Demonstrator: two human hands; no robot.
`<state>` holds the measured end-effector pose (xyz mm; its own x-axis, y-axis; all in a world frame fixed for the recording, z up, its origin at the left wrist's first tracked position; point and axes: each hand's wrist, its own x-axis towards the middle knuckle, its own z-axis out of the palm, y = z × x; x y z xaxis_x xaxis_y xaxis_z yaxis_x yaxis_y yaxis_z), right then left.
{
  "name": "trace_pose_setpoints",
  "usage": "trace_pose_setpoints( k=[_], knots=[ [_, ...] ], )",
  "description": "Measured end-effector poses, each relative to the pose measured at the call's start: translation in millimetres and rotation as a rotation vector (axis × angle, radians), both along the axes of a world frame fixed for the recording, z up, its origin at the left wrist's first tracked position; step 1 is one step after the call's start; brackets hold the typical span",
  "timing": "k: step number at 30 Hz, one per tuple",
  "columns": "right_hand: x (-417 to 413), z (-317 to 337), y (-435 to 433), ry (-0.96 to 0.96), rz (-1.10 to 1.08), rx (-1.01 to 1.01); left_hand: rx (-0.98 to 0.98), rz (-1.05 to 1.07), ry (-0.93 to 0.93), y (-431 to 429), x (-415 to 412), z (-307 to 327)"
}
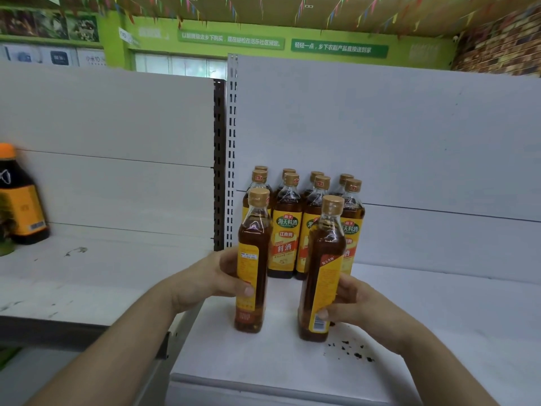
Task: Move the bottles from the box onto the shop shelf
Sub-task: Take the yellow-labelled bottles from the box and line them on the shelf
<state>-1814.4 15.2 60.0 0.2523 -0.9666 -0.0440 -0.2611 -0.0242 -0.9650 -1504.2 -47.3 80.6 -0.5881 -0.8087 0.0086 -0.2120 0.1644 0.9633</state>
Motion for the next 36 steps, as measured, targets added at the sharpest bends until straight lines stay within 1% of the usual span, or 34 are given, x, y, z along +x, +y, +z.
trace_pose_setpoints(
  k=[3,6,11,14,18,21,24,28,33,36],
  knots=[
    [4,-5,2,-0.012,-0.040,-0.024,-0.037,0.079,0.022,6,-3,-5],
    [8,-7,5,0.020,-0.117,-0.046,-0.071,0.156,0.020,11,-7,-9],
    [17,-8,13,0.177,-0.242,-0.118,-0.151,0.252,-0.012,18,-13,-17],
    [27,-8,21,0.210,-0.289,-0.164,-0.186,0.326,-0.057,25,-23,-19],
    [45,-17,26,0.232,-0.432,-0.226,-0.243,0.514,-0.063,38,-40,-25],
    [59,-26,25,0.316,-0.585,-0.243,-0.322,0.659,-0.133,43,-49,-34],
    [67,-25,25,0.386,-0.662,-0.254,-0.357,0.741,-0.177,49,-54,-36],
    [65,-26,26,0.395,-0.639,-0.248,-0.359,0.740,-0.212,54,-53,-33],
    [47,-25,37,0.256,-0.483,-0.208,-0.298,0.614,-0.184,61,-35,-42],
    [36,-27,42,0.217,-0.469,-0.226,-0.256,0.619,-0.167,64,-27,-46]
  ],
)
